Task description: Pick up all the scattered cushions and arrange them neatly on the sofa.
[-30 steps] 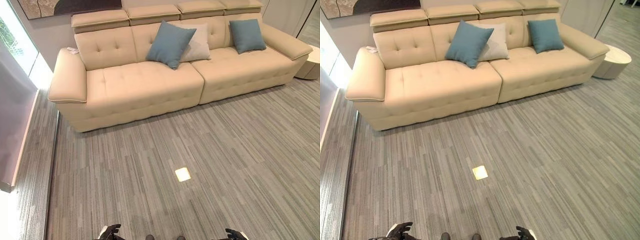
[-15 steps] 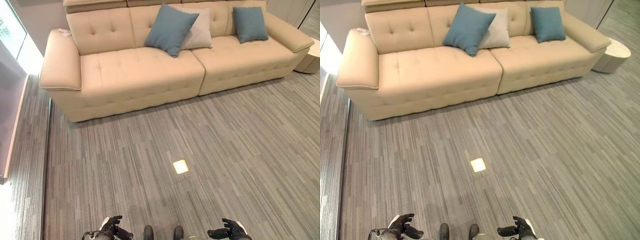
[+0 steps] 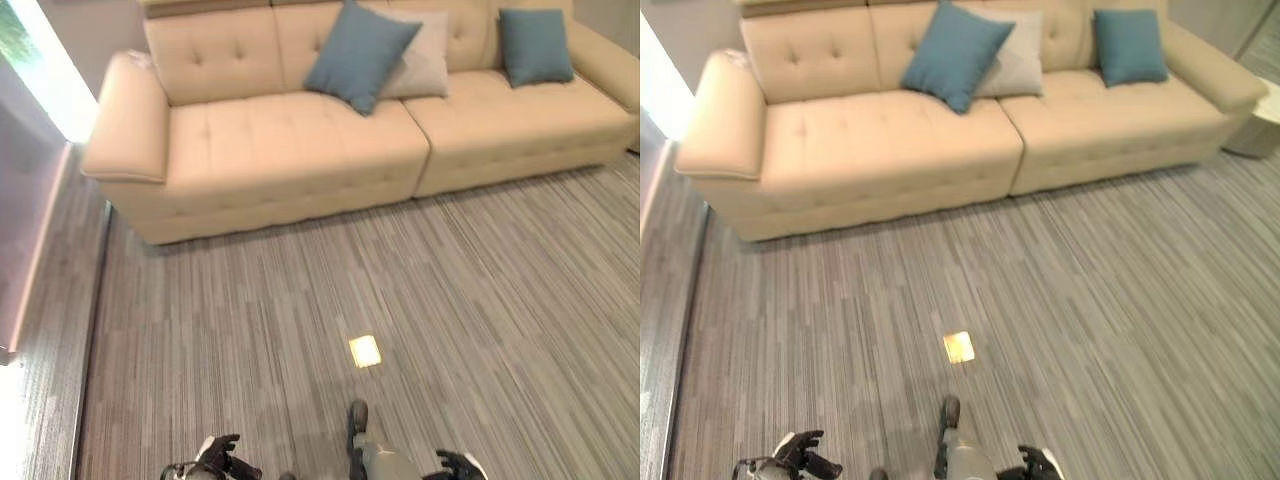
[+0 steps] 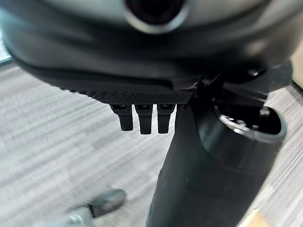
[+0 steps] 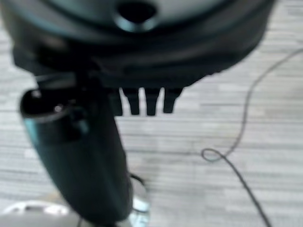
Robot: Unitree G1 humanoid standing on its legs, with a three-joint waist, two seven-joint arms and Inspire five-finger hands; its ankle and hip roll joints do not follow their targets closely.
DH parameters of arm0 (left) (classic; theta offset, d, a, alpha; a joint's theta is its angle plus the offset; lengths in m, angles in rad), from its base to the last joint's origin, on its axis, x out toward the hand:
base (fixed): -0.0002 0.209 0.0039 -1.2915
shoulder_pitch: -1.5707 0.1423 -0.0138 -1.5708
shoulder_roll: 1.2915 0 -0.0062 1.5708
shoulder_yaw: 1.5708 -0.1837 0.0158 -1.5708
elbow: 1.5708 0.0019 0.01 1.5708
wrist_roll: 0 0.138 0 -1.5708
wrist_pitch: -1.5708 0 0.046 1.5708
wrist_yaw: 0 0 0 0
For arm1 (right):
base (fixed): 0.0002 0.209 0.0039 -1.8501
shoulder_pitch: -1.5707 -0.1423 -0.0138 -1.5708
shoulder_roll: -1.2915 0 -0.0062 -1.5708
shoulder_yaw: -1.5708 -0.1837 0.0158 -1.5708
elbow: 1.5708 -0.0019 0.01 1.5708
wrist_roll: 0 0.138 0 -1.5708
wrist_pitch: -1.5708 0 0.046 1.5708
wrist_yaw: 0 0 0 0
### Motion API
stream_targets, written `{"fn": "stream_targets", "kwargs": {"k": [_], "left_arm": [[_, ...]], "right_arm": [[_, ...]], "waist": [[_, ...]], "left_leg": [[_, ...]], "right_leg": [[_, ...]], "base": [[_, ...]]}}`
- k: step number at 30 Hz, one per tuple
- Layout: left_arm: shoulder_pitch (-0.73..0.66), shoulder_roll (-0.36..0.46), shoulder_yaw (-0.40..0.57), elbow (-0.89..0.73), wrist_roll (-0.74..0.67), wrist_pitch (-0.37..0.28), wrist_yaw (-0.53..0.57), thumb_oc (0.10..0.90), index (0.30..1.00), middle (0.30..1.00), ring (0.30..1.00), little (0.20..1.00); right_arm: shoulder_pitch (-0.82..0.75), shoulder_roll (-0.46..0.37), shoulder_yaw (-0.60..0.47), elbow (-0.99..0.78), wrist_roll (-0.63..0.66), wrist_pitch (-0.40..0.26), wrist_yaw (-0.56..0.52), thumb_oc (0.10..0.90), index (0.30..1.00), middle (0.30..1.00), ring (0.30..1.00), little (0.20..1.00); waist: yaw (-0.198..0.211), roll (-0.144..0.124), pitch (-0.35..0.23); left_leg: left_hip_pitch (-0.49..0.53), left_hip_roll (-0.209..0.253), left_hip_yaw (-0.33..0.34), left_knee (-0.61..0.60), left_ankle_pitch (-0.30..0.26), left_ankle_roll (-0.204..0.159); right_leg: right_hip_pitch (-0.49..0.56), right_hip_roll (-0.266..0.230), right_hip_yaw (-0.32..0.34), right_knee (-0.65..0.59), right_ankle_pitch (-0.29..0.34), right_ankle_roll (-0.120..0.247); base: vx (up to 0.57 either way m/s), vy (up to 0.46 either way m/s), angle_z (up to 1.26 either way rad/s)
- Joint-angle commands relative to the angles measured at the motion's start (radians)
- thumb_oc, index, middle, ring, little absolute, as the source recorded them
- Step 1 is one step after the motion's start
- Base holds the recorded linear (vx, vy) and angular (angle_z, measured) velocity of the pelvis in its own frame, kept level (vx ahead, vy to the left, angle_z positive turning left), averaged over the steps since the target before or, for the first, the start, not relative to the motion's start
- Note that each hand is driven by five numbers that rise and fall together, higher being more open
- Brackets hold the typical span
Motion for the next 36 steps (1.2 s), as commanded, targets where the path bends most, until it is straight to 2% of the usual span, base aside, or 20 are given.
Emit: {"fn": "stream_targets", "kwargs": {"k": [1, 2, 3, 4, 7, 10, 11, 12, 14, 16, 21, 23, 25, 26, 27, 30, 31, 34, 35, 36], "left_arm": [[-0.066, 0.026, -0.011, -0.023, 0.033, -0.031, -0.005, 0.8, 0.9, 0.9, 0.9, 0.9], [-0.066, 0.026, -0.011, -0.023, 0.033, -0.031, -0.005, 0.8, 0.9, 0.9, 0.9, 0.9], [-0.086, 0.031, -0.022, -0.042, 0.023, -0.033, -0.004, 0.8, 0.9, 0.9, 0.9, 0.9], [-0.088, 0.033, -0.022, -0.048, 0.019, -0.033, -0.003, 0.8, 0.9, 0.9, 0.9, 0.9], [-0.093, 0.033, -0.022, -0.053, 0.006, -0.033, 0.005, 0.8, 0.9, 0.9, 0.9, 0.9], [-0.089, 0.028, -0.025, -0.053, 0.009, -0.031, 0.007, 0.8, 0.9, 0.9, 0.9, 0.9], [-0.082, 0.025, -0.025, -0.046, 0.013, -0.029, 0.008, 0.8, 0.9, 0.9, 0.9, 0.9], [-0.081, 0.025, -0.025, -0.046, 0.013, -0.029, 0.008, 0.8, 0.9, 0.9, 0.9, 0.9], [-0.074, 0.024, -0.023, -0.041, 0.015, -0.029, 0.008, 0.8, 0.9, 0.9, 0.9, 0.9], [-0.067, 0.022, -0.021, -0.035, 0.01, -0.029, 0.01, 0.8, 0.9, 0.9, 0.9, 0.9], [-0.027, 0.024, 0.002, -0.011, 0.021, -0.018, -0.007, 0.8, 0.9, 0.9, 0.9, 0.9], [-0.025, 0.029, 0.001, -0.016, 0.026, -0.016, -0.013, 0.8, 0.9, 0.9, 0.9, 0.9], [-0.03, 0.031, 0.0, -0.019, 0.026, -0.015, -0.013, 0.8, 0.9, 0.9, 0.9, 0.9], [-0.036, 0.035, -0.002, -0.028, 0.02, -0.014, -0.01, 0.8, 0.9, 0.9, 0.9, 0.9], [-0.04, 0.037, -0.003, -0.035, 0.015, -0.012, -0.006, 0.8, 0.9, 0.9, 0.9, 0.9], [-0.043, 0.041, -0.004, -0.038, 0.01, -0.013, -0.004, 0.8, 0.9, 0.9, 0.9, 0.9], [-0.04, 0.044, -0.003, -0.036, 0.007, -0.012, -0.003, 0.8, 0.9, 0.9, 0.9, 0.9], [-0.04, 0.045, -0.003, -0.033, 0.008, -0.012, -0.005, 0.8, 0.9, 0.9, 0.9, 0.9], [-0.042, 0.046, -0.007, -0.025, 0.02, -0.013, -0.006, 0.8, 0.9, 0.9, 0.9, 0.9], [-0.042, 0.046, -0.007, -0.025, 0.02, -0.013, -0.006, 0.8, 0.9, 0.9, 0.9, 0.9]], "right_arm": [[-0.06, -0.045, 0.008, -0.021, 0.028, -0.041, -0.015, 0.8, 0.9, 0.9, 0.9, 0.9], [-0.06, -0.044, 0.008, -0.021, 0.028, -0.041, -0.015, 0.8, 0.9, 0.9, 0.9, 0.9], [-0.073, -0.049, 0.008, -0.027, 0.045, -0.043, -0.017, 0.8, 0.9, 0.9, 0.9, 0.9], [-0.074, -0.05, 0.006, -0.024, 0.05, -0.04, -0.018, 0.8, 0.9, 0.9, 0.9, 0.9], [-0.074, -0.055, 0.004, -0.014, 0.055, -0.036, -0.022, 0.8, 0.9, 0.9, 0.9, 0.9], [-0.072, -0.056, 0.005, -0.005, 0.059, -0.037, -0.025, 0.8, 0.9, 0.9, 0.9, 0.9], [-0.069, -0.057, 0.005, 0.0, 0.055, -0.038, -0.028, 0.8, 0.9, 0.9, 0.9, 0.9], [-0.068, -0.057, 0.005, 0.0, 0.055, -0.038, -0.028, 0.8, 0.9, 0.9, 0.9, 0.9], [-0.067, -0.058, 0.004, 0.003, 0.053, -0.037, -0.034, 0.8, 0.9, 0.9, 0.9, 0.9], [-0.067, -0.057, 0.003, 0.004, 0.052, -0.036, -0.039, 0.8, 0.9, 0.9, 0.9, 0.9], [-0.04, -0.037, -0.003, 0.012, 0.035, -0.031, -0.027, 0.8, 0.9, 0.9, 0.9, 0.9], [-0.04, -0.031, -0.003, 0.005, 0.022, -0.03, -0.016, 0.8, 0.9, 0.9, 0.9, 0.9], [-0.043, -0.029, -0.003, -0.001, 0.02, -0.028, -0.014, 0.8, 0.9, 0.9, 0.9, 0.9], [-0.052, -0.029, -0.002, -0.013, 0.015, -0.025, -0.013, 0.8, 0.9, 0.9, 0.9, 0.9], [-0.06, -0.03, -0.002, -0.022, 0.015, -0.023, -0.014, 0.8, 0.9, 0.9, 0.9, 0.9], [-0.063, -0.029, -0.006, -0.028, 0.017, -0.025, -0.015, 0.8, 0.9, 0.9, 0.9, 0.9], [-0.065, -0.03, -0.011, -0.034, 0.021, -0.028, -0.018, 0.8, 0.9, 0.9, 0.9, 0.9], [-0.066, -0.032, -0.013, -0.035, 0.024, -0.029, -0.018, 0.8, 0.9, 0.9, 0.9, 0.9], [-0.071, -0.04, -0.018, -0.045, 0.034, -0.032, -0.02, 0.8, 0.9, 0.9, 0.9, 0.9], [-0.071, -0.04, -0.018, -0.045, 0.034, -0.032, -0.02, 0.8, 0.9, 0.9, 0.9, 0.9]], "waist": [[-0.004, -0.033, 0.025], [-0.007, -0.036, 0.023], [0.005, -0.062, 0.054], [0.008, -0.067, 0.059], [0.017, -0.076, 0.065], [0.033, -0.077, 0.064], [0.038, -0.069, 0.056], [0.04, -0.069, 0.06], [0.052, -0.048, 0.055], [0.06, -0.042, 0.06], [0.068, -0.054, 0.004], [0.077, -0.062, -0.011], [0.074, -0.059, -0.008], [0.065, -0.053, 0.012], [0.061, -0.048, 0.028], [0.061, -0.027, 0.036], [0.059, -0.016, 0.036], [0.052, -0.013, 0.039], [0.034, -0.011, 0.045], [0.034, -0.011, 0.045]], "left_leg": [[-0.121, -0.035, 0.028, 0.307, 0.049, -0.049], [-0.125, -0.038, 0.026, 0.306, 0.053, -0.048], [-0.231, -0.021, 0.064, 0.502, 0.116, -0.061], [-0.258, -0.005, 0.087, 0.544, 0.119, -0.057], [-0.321, 0.015, 0.134, 0.552, 0.09, -0.04], [-0.378, 0.003, 0.165, 0.437, 0.035, -0.02], [-0.414, -0.011, 0.167, 0.302, 0.069, -0.02], [-0.406, -0.011, 0.169, 0.3, 0.067, -0.02], [-0.436, -0.017, 0.157, 0.173, 0.158, -0.03], [-0.46, -0.023, 0.155, 0.127, 0.198, -0.037], [-0.396, -0.038, 0.174, 0.107, 0.171, -0.005], [-0.345, -0.053, 0.199, 0.111, 0.12, 0.027], [-0.332, -0.053, 0.199, 0.112, 0.108, 0.039], [-0.299, -0.065, 0.193, 0.12, 0.081, 0.068], [-0.283, -0.069, 0.191, 0.127, 0.066, 0.085], [-0.265, -0.064, 0.183, 0.128, 0.054, 0.098], [-0.225, -0.063, 0.169, 0.107, 0.046, 0.102], [-0.207, -0.065, 0.161, 0.096, 0.044, 0.1], [-0.172, -0.07, 0.141, 0.078, 0.031, 0.09], [-0.171, -0.07, 0.141, 0.078, 0.031, 0.09]], "right_leg": [[0.058, 0.012, 0.004, 0.021, -0.155, 0.038], [0.054, 0.008, 0.002, 0.02, -0.154, 0.038], [0.097, 0.001, 0.005, 0.005, -0.164, 0.009], [0.112, 0.002, 0.003, -0.002, -0.172, 0.0], [0.146, -0.001, -0.002, -0.019, -0.195, -0.004], [0.191, 0.001, 0.006, -0.039, -0.217, 0.007], [0.212, 0.012, 0.013, -0.053, -0.23, 0.016], [0.219, 0.012, 0.014, -0.054, -0.232, 0.017], [0.248, 0.041, 0.031, -0.067, -0.247, 0.02], [0.281, 0.054, 0.054, -0.072, -0.262, 0.023], [0.319, 0.031, 0.082, -0.026, -0.301, 0.04], [0.287, -0.005, 0.068, 0.125, -0.293, 0.09], [0.247, -0.016, 0.068, 0.205, -0.265, 0.112], [0.173, -0.046, 0.062, 0.357, -0.184, 0.159], [0.145, -0.066, 0.05, 0.426, -0.139, 0.176], [0.097, -0.093, 0.007, 0.511, -0.115, 0.176], [0.063, -0.109, -0.03, 0.51, -0.126, 0.153], [0.052, -0.108, -0.04, 0.488, -0.144, 0.145], [0.004, -0.084, -0.036, 0.391, -0.184, 0.126], [0.005, -0.084, -0.036, 0.391, -0.184, 0.126]], "base": [[0.15, -0.194, 0.19], [0.07, -0.223, 0.23], [0.06, -0.199, 0.16], [0.07, -0.199, 0.15], [0.15, -0.123, 0.0], [0.26, -0.025, 0.12], [0.17, 0.013, 0.06], [0.26, 0.024, 0.03], [0.23, 0.024, -0.02], [0.37, 0.07, -0.28], [0.32, 0.129, -0.44], [0.3, 0.208, -0.25], [0.11, 0.119, -0.25], [0.13, 0.141, -0.18], [0.13, 0.141, -0.1], [0.16, 0.095, 0.0], [0.25, 0.036, -0.1], [0.19, -0.003, -0.04], [0.23, -0.036, 0.15], [0.43, -0.126, 0.13]]}}
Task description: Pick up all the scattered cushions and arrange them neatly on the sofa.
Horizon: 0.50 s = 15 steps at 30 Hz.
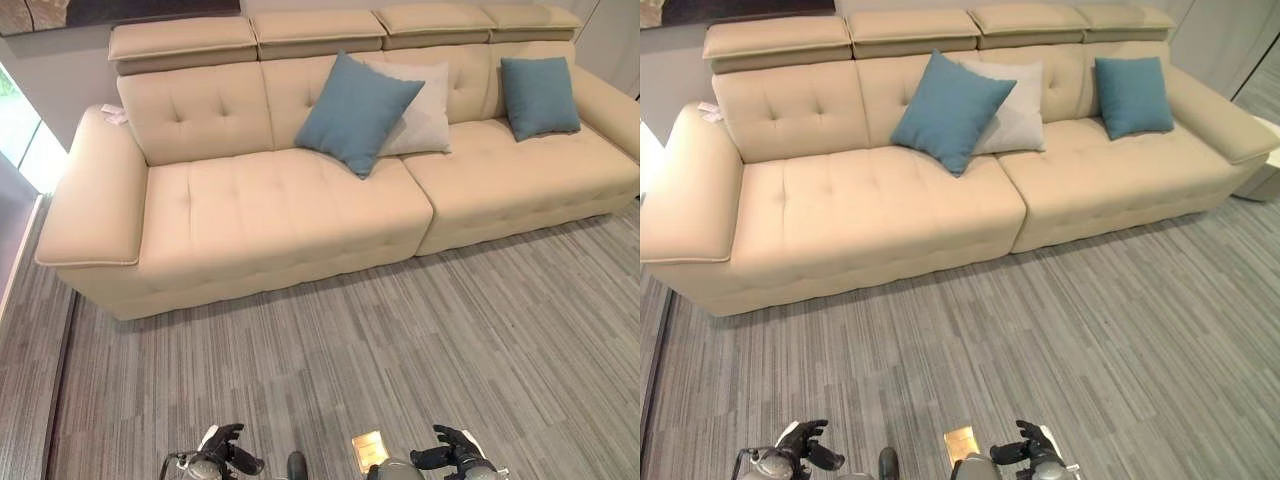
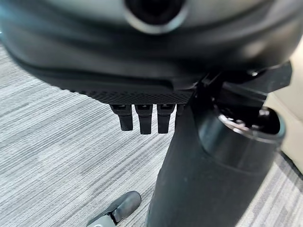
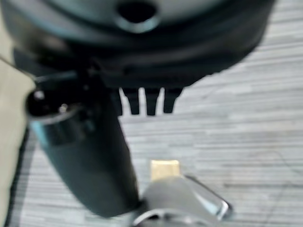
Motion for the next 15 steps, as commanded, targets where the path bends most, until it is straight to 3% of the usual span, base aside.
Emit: {"fn": "stream_targets", "kwargs": {"k": [1, 2, 3, 4, 5, 8, 13, 14, 15], "left_arm": [[-0.018, 0.01, 0.001, 0.016, 0.028, -0.018, 0.01, 0.8, 0.9, 0.9, 0.9, 0.9], [-0.018, 0.01, 0.001, 0.016, 0.028, -0.018, 0.01, 0.8, 0.9, 0.9, 0.9, 0.9], [-0.022, 0.007, 0.003, 0.024, 0.032, -0.02, 0.012, 0.8, 0.9, 0.9, 0.9, 0.9], [-0.022, 0.006, 0.003, 0.024, 0.032, -0.02, 0.012, 0.8, 0.9, 0.9, 0.9, 0.9], [-0.024, 0.004, 0.008, 0.033, 0.038, -0.022, 0.016, 0.8, 0.9, 0.9, 0.9, 0.9], [-0.01, -0.001, 0.022, 0.051, 0.038, -0.023, 0.015, 0.8, 0.9, 0.9, 0.9, 0.9], [0.004, -0.014, 0.034, 0.058, 0.02, -0.024, 0.012, 0.8, 0.9, 0.9, 0.9, 0.9], [0.001, -0.018, 0.031, 0.055, 0.014, -0.025, 0.007, 0.8, 0.9, 0.9, 0.9, 0.9], [0.0, -0.018, 0.031, 0.055, 0.014, -0.025, 0.007, 0.8, 0.9, 0.9, 0.9, 0.9]], "right_arm": [[0.011, -0.039, 0.004, -0.006, 0.014, -0.007, -0.02, 0.8, 0.9, 0.9, 0.9, 0.9], [0.011, -0.039, 0.004, -0.006, 0.014, -0.007, -0.02, 0.8, 0.9, 0.9, 0.9, 0.9], [0.011, -0.044, 0.004, -0.005, 0.014, -0.004, -0.022, 0.8, 0.9, 0.9, 0.9, 0.9], [0.011, -0.045, 0.004, -0.005, 0.014, -0.004, -0.022, 0.8, 0.9, 0.9, 0.9, 0.9], [0.012, -0.045, 0.004, 0.001, 0.008, 0.0, -0.022, 0.8, 0.9, 0.9, 0.9, 0.9], [0.022, -0.042, 0.009, 0.018, 0.004, -0.001, -0.019, 0.8, 0.9, 0.9, 0.9, 0.9], [0.029, -0.044, 0.001, 0.026, 0.018, -0.01, -0.016, 0.8, 0.9, 0.9, 0.9, 0.9], [0.027, -0.045, -0.004, 0.029, 0.029, -0.011, -0.014, 0.8, 0.9, 0.9, 0.9, 0.9], [0.027, -0.045, -0.004, 0.029, 0.03, -0.011, -0.014, 0.8, 0.9, 0.9, 0.9, 0.9]], "waist": [[-0.01, 0.0, 0.016], [-0.011, 0.0, 0.015], [-0.023, -0.008, 0.014], [-0.023, -0.006, 0.017], [-0.033, -0.008, 0.019], [-0.035, -0.013, 0.001], [-0.041, 0.002, -0.027], [-0.042, 0.005, -0.023], [-0.043, 0.006, -0.022]], "left_leg": [[0.005, -0.01, -0.089, 0.076, -0.132, -0.069], [0.003, -0.01, -0.089, 0.076, -0.13, -0.07], [0.022, -0.022, -0.106, 0.064, -0.143, -0.079], [0.026, -0.02, -0.107, 0.063, -0.145, -0.08], [0.054, -0.026, -0.123, 0.052, -0.16, -0.088], [0.089, -0.026, -0.134, 0.038, -0.183, -0.098], [0.098, 0.008, -0.144, 0.09, -0.202, -0.134], [0.065, 0.028, -0.13, 0.201, -0.152, -0.176], [0.062, 0.029, -0.131, 0.206, -0.155, -0.176]], "right_leg": [[0.005, 0.083, 0.007, -0.305, 0.154, -0.035], [0.005, 0.083, 0.006, -0.309, 0.158, -0.035], [-0.02, 0.081, 0.035, -0.429, 0.196, -0.031], [-0.014, 0.084, 0.034, -0.434, 0.198, -0.031], [-0.04, 0.078, 0.036, -0.495, 0.24, -0.019], [-0.003, 0.076, 0.029, -0.539, 0.257, -0.029], [0.04, 0.095, 0.013, -0.532, 0.24, -0.059], [0.08, 0.111, 0.015, -0.546, 0.215, -0.081], [0.081, 0.112, 0.014, -0.547, 0.216, -0.081]], "base": [[0.2, -0.091, -0.08], [0.37, -0.172, -0.12], [0.17, -0.082, 0.02], [0.37, -0.188, 0.2], [0.29, -0.157, 0.28], [0.28, -0.168, 0.18], [0.25, -0.212, 0.15], [0.12, -0.119, 0.32], [0.22, -0.268, 0.46]]}}
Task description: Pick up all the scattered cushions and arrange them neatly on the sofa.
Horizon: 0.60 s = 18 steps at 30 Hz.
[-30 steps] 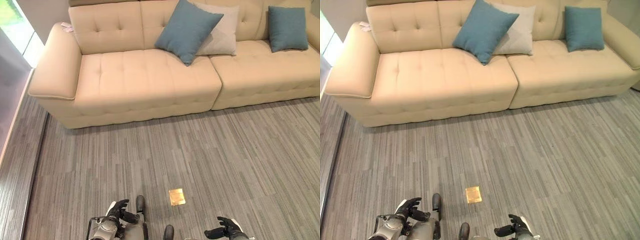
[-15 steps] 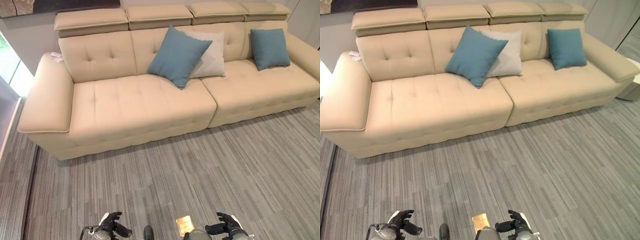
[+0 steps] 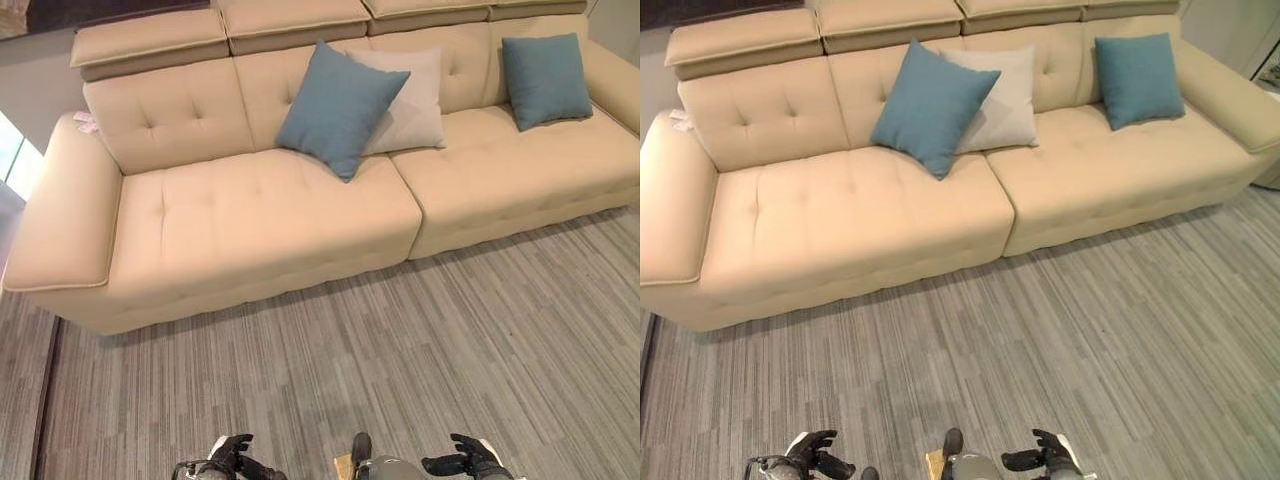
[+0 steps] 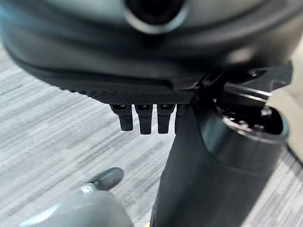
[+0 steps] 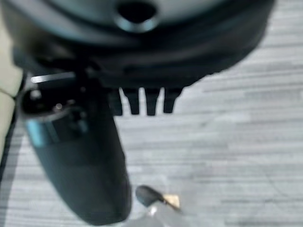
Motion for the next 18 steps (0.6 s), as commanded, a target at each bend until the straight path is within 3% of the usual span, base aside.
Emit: {"fn": "stream_targets", "kwargs": {"k": [1, 3, 7, 8, 10, 11, 12, 13, 14, 18], "left_arm": [[-0.018, 0.041, 0.009, 0.0, -0.015, -0.018, 0.009, 0.8, 0.9, 0.9, 0.9, 0.9], [-0.028, 0.046, 0.01, -0.019, -0.037, -0.021, 0.01, 0.8, 0.9, 0.9, 0.9, 0.9], [-0.033, 0.047, 0.01, -0.035, -0.056, -0.018, 0.016, 0.8, 0.9, 0.9, 0.9, 0.9], [-0.034, 0.046, 0.006, -0.038, -0.055, -0.019, 0.017, 0.8, 0.9, 0.9, 0.9, 0.9], [-0.029, 0.042, 0.0, -0.035, -0.044, -0.016, 0.018, 0.8, 0.9, 0.9, 0.9, 0.9], [-0.029, 0.042, 0.0, -0.035, -0.044, -0.016, 0.018, 0.8, 0.9, 0.9, 0.9, 0.9], [-0.022, 0.04, -0.001, -0.03, -0.039, -0.015, 0.019, 0.8, 0.9, 0.9, 0.9, 0.9], [-0.022, 0.04, -0.001, -0.03, -0.039, -0.015, 0.019, 0.8, 0.9, 0.9, 0.9, 0.9], [-0.016, 0.038, 0.0, -0.025, -0.037, -0.018, 0.024, 0.8, 0.9, 0.9, 0.9, 0.9], [-0.006, 0.039, 0.01, -0.014, -0.04, -0.015, 0.026, 0.8, 0.9, 0.9, 0.9, 0.9]], "right_arm": [[-0.015, 0.012, 0.008, -0.002, 0.029, -0.033, -0.018, 0.8, 0.9, 0.9, 0.9, 0.9], [-0.021, 0.008, 0.008, -0.003, 0.037, -0.033, -0.021, 0.8, 0.9, 0.9, 0.9, 0.9], [-0.024, 0.003, 0.01, 0.011, 0.043, -0.022, -0.021, 0.8, 0.9, 0.9, 0.9, 0.9], [-0.021, 0.0, 0.009, 0.012, 0.045, -0.021, -0.023, 0.8, 0.9, 0.9, 0.9, 0.9], [-0.01, -0.003, 0.01, 0.018, 0.044, -0.023, -0.028, 0.8, 0.9, 0.9, 0.9, 0.9], [-0.01, -0.003, 0.01, 0.018, 0.044, -0.023, -0.028, 0.8, 0.9, 0.9, 0.9, 0.9], [-0.004, -0.001, 0.014, 0.021, 0.039, -0.023, -0.029, 0.8, 0.9, 0.9, 0.9, 0.9], [-0.005, -0.001, 0.013, 0.021, 0.039, -0.023, -0.029, 0.8, 0.9, 0.9, 0.9, 0.9], [-0.005, 0.0, 0.016, 0.023, 0.035, -0.024, -0.034, 0.8, 0.9, 0.9, 0.9, 0.9], [-0.002, 0.004, 0.018, 0.025, 0.027, -0.019, -0.037, 0.8, 0.9, 0.9, 0.9, 0.9]], "waist": [[0.004, -0.051, 0.003], [0.012, -0.075, 0.021], [0.025, -0.092, 0.032], [0.032, -0.092, 0.037], [0.046, -0.089, 0.034], [0.046, -0.089, 0.034], [0.06, -0.075, 0.03], [0.059, -0.076, 0.028], [0.073, -0.06, 0.027], [0.091, -0.053, 0.025]], "left_leg": [[-0.054, -0.071, 0.051, 0.283, -0.081, -0.012], [-0.128, -0.055, 0.071, 0.437, -0.015, -0.014], [-0.22, -0.029, 0.129, 0.495, -0.025, -0.002], [-0.25, -0.026, 0.144, 0.473, -0.045, 0.003], [-0.29, -0.044, 0.17, 0.293, -0.075, 0.019], [-0.288, -0.045, 0.17, 0.292, -0.075, 0.02], [-0.314, -0.069, 0.159, 0.153, -0.022, 0.021], [-0.315, -0.07, 0.159, 0.148, -0.018, 0.021], [-0.341, -0.085, 0.145, 0.048, 0.039, 0.011], [-0.367, -0.086, 0.164, -0.014, 0.068, 0.009]], "right_leg": [[0.027, -0.021, 0.059, -0.17, -0.009, 0.0], [0.064, -0.021, 0.056, -0.19, -0.021, -0.022], [0.11, -0.022, 0.053, -0.21, -0.045, -0.036], [0.132, -0.018, 0.053, -0.216, -0.054, -0.034], [0.17, -0.009, 0.054, -0.228, -0.08, -0.018], [0.171, -0.01, 0.054, -0.228, -0.08, -0.017], [0.2, 0.015, 0.066, -0.235, -0.098, -0.013], [0.197, 0.014, 0.065, -0.235, -0.097, -0.013], [0.228, 0.042, 0.087, -0.24, -0.117, -0.009], [0.273, 0.059, 0.119, -0.233, -0.155, -0.009]], "base": [[0.14, -0.233, 0.38], [0.14, -0.234, 0.18], [0.18, -0.147, -0.32], [0.26, -0.037, -0.08], [0.32, -0.034, 0.1], [0.3, -0.001, 0.24], [0.2, 0.004, 0.16], [0.43, 0.006, 0.13], [0.23, 0.002, 0.01], [0.36, 0.035, -0.22]]}}
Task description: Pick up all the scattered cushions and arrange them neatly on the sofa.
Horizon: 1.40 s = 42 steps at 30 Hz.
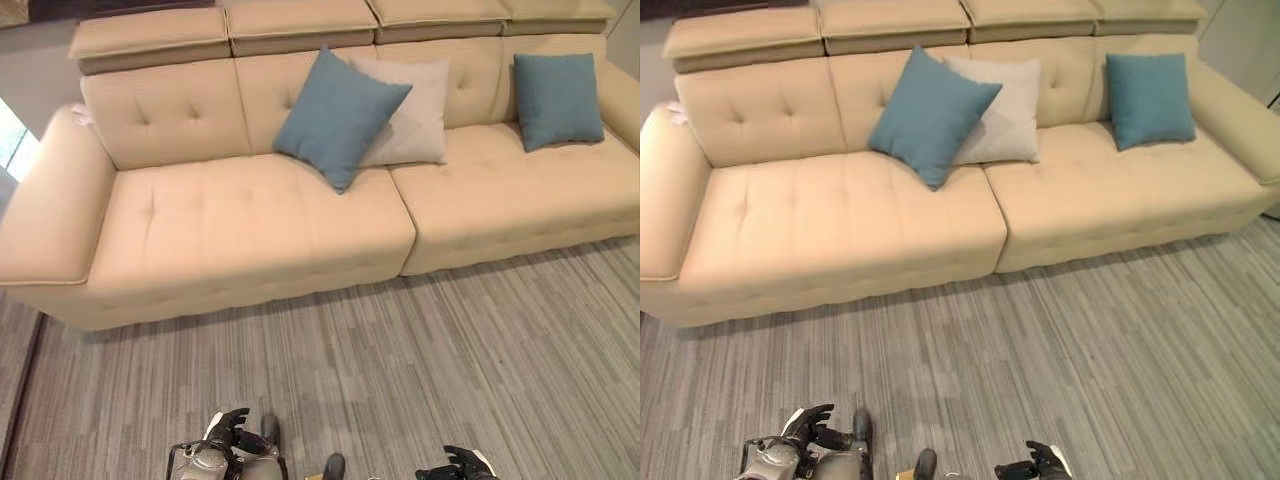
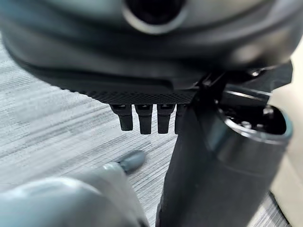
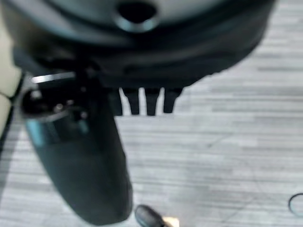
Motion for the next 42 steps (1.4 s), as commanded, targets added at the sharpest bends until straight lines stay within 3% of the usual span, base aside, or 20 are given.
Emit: {"fn": "stream_targets", "kwargs": {"k": [1, 4, 6, 8, 10, 12, 13, 14, 18, 22, 25, 27, 32, 34, 35, 36, 37, 38, 41, 42], "left_arm": [[0.053, 0.009, -0.021, 0.046, 0.011, 0.006, 0.018, 0.8, 0.9, 0.9, 0.9, 0.9], [0.062, 0.014, -0.014, 0.046, 0.015, 0.009, 0.017, 0.8, 0.9, 0.9, 0.9, 0.9], [0.062, 0.026, -0.007, 0.039, 0.014, 0.009, 0.014, 0.8, 0.9, 0.9, 0.9, 0.9], [0.06, 0.029, -0.006, 0.036, 0.013, 0.009, 0.013, 0.8, 0.9, 0.9, 0.9, 0.9], [0.05, 0.037, -0.01, 0.025, 0.012, 0.01, 0.013, 0.8, 0.9, 0.9, 0.9, 0.9], [0.045, 0.039, -0.011, 0.021, 0.011, 0.01, 0.016, 0.8, 0.9, 0.9, 0.9, 0.9], [0.038, 0.046, -0.011, 0.009, 0.006, 0.013, 0.02, 0.8, 0.9, 0.9, 0.9, 0.9], [0.036, 0.049, -0.011, 0.004, 0.006, 0.012, 0.022, 0.8, 0.9, 0.9, 0.9, 0.9], [0.032, 0.055, -0.015, 0.003, -0.007, 0.009, 0.023, 0.8, 0.9, 0.9, 0.9, 0.9], [0.026, 0.051, -0.018, 0.022, 0.002, 0.007, 0.017, 0.8, 0.9, 0.9, 0.9, 0.9], [0.027, 0.046, -0.02, 0.032, 0.009, 0.006, 0.016, 0.8, 0.9, 0.9, 0.9, 0.9], [0.028, 0.04, -0.025, 0.039, 0.023, 0.001, 0.013, 0.8, 0.9, 0.9, 0.9, 0.9], [0.045, 0.027, -0.017, 0.053, 0.024, 0.0, 0.01, 0.8, 0.9, 0.9, 0.9, 0.9], [0.046, 0.026, -0.017, 0.052, 0.022, -0.004, 0.007, 0.8, 0.9, 0.9, 0.9, 0.9], [0.042, 0.027, -0.021, 0.042, 0.015, -0.003, 0.004, 0.8, 0.9, 0.9, 0.9, 0.9], [0.041, 0.027, -0.021, 0.041, 0.015, -0.002, 0.004, 0.8, 0.9, 0.9, 0.9, 0.9], [0.032, 0.029, -0.023, 0.034, 0.003, -0.001, 0.011, 0.8, 0.9, 0.9, 0.9, 0.9], [0.032, 0.029, -0.023, 0.031, -0.001, 0.0, 0.013, 0.8, 0.9, 0.9, 0.9, 0.9], [0.027, 0.02, -0.034, 0.025, -0.01, -0.004, 0.016, 0.8, 0.9, 0.9, 0.9, 0.9], [0.026, 0.019, -0.038, 0.025, -0.01, -0.003, 0.016, 0.8, 0.9, 0.9, 0.9, 0.9]], "right_arm": [[0.027, -0.034, -0.017, -0.023, 0.001, -0.02, -0.029, 0.8, 0.9, 0.9, 0.9, 0.9], [0.035, -0.025, -0.018, -0.019, -0.002, -0.019, -0.029, 0.8, 0.9, 0.9, 0.9, 0.9], [0.039, -0.016, -0.017, -0.02, -0.01, -0.017, -0.02, 0.8, 0.9, 0.9, 0.9, 0.9], [0.039, -0.014, -0.016, -0.02, -0.012, -0.017, -0.018, 0.8, 0.9, 0.9, 0.9, 0.9], [0.035, -0.012, -0.018, -0.024, -0.017, -0.016, -0.009, 0.8, 0.9, 0.9, 0.9, 0.9], [0.034, -0.012, -0.017, -0.025, -0.018, -0.013, -0.008, 0.8, 0.9, 0.9, 0.9, 0.9], [0.031, -0.009, -0.017, -0.034, -0.017, -0.01, -0.006, 0.8, 0.9, 0.9, 0.9, 0.9], [0.029, -0.009, -0.018, -0.037, -0.017, -0.009, -0.007, 0.8, 0.9, 0.9, 0.9, 0.9], [0.023, -0.009, -0.02, -0.045, -0.019, -0.014, -0.009, 0.8, 0.9, 0.9, 0.9, 0.9], [0.011, -0.011, -0.019, -0.05, -0.011, -0.02, -0.007, 0.8, 0.9, 0.9, 0.9, 0.9], [0.014, -0.011, -0.017, -0.047, -0.009, -0.019, -0.007, 0.8, 0.9, 0.9, 0.9, 0.9], [0.023, -0.016, -0.015, -0.043, -0.01, -0.015, -0.004, 0.8, 0.9, 0.9, 0.9, 0.9], [0.044, -0.008, -0.026, -0.027, 0.01, -0.016, 0.0, 0.8, 0.9, 0.9, 0.9, 0.9], [0.046, -0.007, -0.031, -0.027, 0.026, -0.027, 0.0, 0.8, 0.9, 0.9, 0.9, 0.9], [0.04, -0.011, -0.032, -0.032, 0.042, -0.032, -0.002, 0.8, 0.9, 0.9, 0.9, 0.9], [0.04, -0.011, -0.032, -0.032, 0.043, -0.032, -0.002, 0.8, 0.9, 0.9, 0.9, 0.9], [0.028, -0.014, -0.031, -0.039, 0.061, -0.032, -0.007, 0.8, 0.9, 0.9, 0.9, 0.9], [0.027, -0.016, -0.032, -0.041, 0.065, -0.03, -0.008, 0.8, 0.9, 0.9, 0.9, 0.9], [0.034, -0.023, -0.04, -0.037, 0.08, -0.033, -0.014, 0.8, 0.9, 0.9, 0.9, 0.9], [0.039, -0.025, -0.046, -0.037, 0.081, -0.035, -0.016, 0.8, 0.9, 0.9, 0.9, 0.9]], "waist": [[0.033, 0.037, -0.028], [0.036, 0.024, -0.046], [0.049, -0.008, -0.067], [0.055, -0.013, -0.077], [0.056, -0.028, -0.08], [0.054, -0.028, -0.08], [0.044, -0.027, -0.066], [0.04, -0.021, -0.059], [0.032, 0.014, -0.047], [-0.001, 0.023, -0.03], [-0.02, 0.015, -0.022], [-0.05, 0.003, -0.017], [-0.056, 0.004, -0.036], [-0.056, 0.003, -0.04], [-0.047, -0.01, -0.022], [-0.048, -0.008, -0.023], [-0.037, -0.019, -0.001], [-0.036, -0.022, 0.001], [-0.024, -0.024, 0.0], [-0.026, -0.022, -0.008]], "left_leg": [[-0.033, -0.022, -0.013, 0.079, 0.011, 0.074], [-0.032, -0.028, -0.015, 0.116, 0.004, 0.084], [-0.02, -0.042, -0.008, 0.166, -0.054, 0.11], [-0.018, -0.048, -0.006, 0.178, -0.075, 0.12], [0.015, -0.077, -0.008, 0.21, -0.141, 0.161], [0.023, -0.085, -0.013, 0.222, -0.161, 0.176], [0.06, -0.102, -0.023, 0.232, -0.196, 0.201], [0.077, -0.105, -0.029, 0.231, -0.207, 0.211], [0.137, -0.095, -0.047, 0.206, -0.221, 0.222], [0.23, -0.103, -0.097, 0.164, -0.245, 0.202], [0.273, -0.116, -0.127, 0.156, -0.269, 0.191], [0.324, -0.134, -0.172, 0.151, -0.303, 0.174], [0.363, -0.116, -0.184, 0.18, -0.313, 0.138], [0.325, -0.089, -0.163, 0.278, -0.257, 0.094], [0.228, -0.056, -0.132, 0.471, -0.171, 0.068], [0.222, -0.054, -0.134, 0.479, -0.174, 0.067], [0.147, -0.03, -0.111, 0.628, -0.134, 0.065], [0.13, -0.01, -0.082, 0.649, -0.137, 0.071], [0.061, 0.012, -0.034, 0.533, -0.196, 0.094], [0.05, 0.006, -0.028, 0.383, -0.191, 0.091]], "right_leg": [[0.051, -0.037, 0.176, 0.045, -0.154, 0.048], [0.062, -0.049, 0.182, 0.074, -0.17, 0.052], [0.068, -0.083, 0.191, 0.152, -0.186, 0.073], [0.057, -0.091, 0.193, 0.184, -0.181, 0.084], [-0.008, -0.127, 0.196, 0.351, -0.105, 0.14], [-0.039, -0.136, 0.2, 0.413, -0.061, 0.161], [-0.09, -0.154, 0.201, 0.536, 0.028, 0.19], [-0.111, -0.161, 0.197, 0.59, 0.064, 0.196], [-0.204, -0.187, 0.137, 0.699, 0.075, 0.179], [-0.301, -0.163, 0.081, 0.513, -0.057, 0.125], [-0.328, -0.142, 0.103, 0.39, -0.044, 0.117], [-0.367, -0.126, 0.17, 0.231, 0.011, 0.126], [-0.305, -0.111, 0.171, 0.193, 0.013, 0.099], [-0.261, -0.103, 0.162, 0.168, 0.001, 0.076], [-0.215, -0.102, 0.16, 0.152, -0.016, 0.048], [-0.217, -0.1, 0.158, 0.152, -0.016, 0.048], [-0.183, -0.095, 0.155, 0.141, -0.034, 0.02], [-0.17, -0.095, 0.154, 0.138, -0.044, 0.011], [-0.108, -0.098, 0.14, 0.107, -0.073, 0.019], [-0.093, -0.104, 0.137, 0.096, -0.085, 0.032]], "base": [[0.37, 0.062, -0.36], [0.35, 0.081, -0.57], [0.47, 0.149, -0.53], [0.3, 0.129, -0.01], [0.26, 0.142, 0.18], [0.19, 0.116, 0.13], [0.31, 0.18, 0.18], [0.32, 0.18, 0.31], [0.24, 0.088, 0.19], [0.34, -0.032, 0.18], [0.3, -0.088, 0.23], [0.35, -0.115, 0.42], [0.25, -0.112, 0.62], [0.21, -0.19, 0.46], [0.13, -0.17, 0.47], [0.11, -0.223, 0.36], [0.09, -0.155, 0.34], [0.21, -0.201, 0.06], [0.27, -0.016, 0.08], [0.3, 0.106, 0.16]]}}
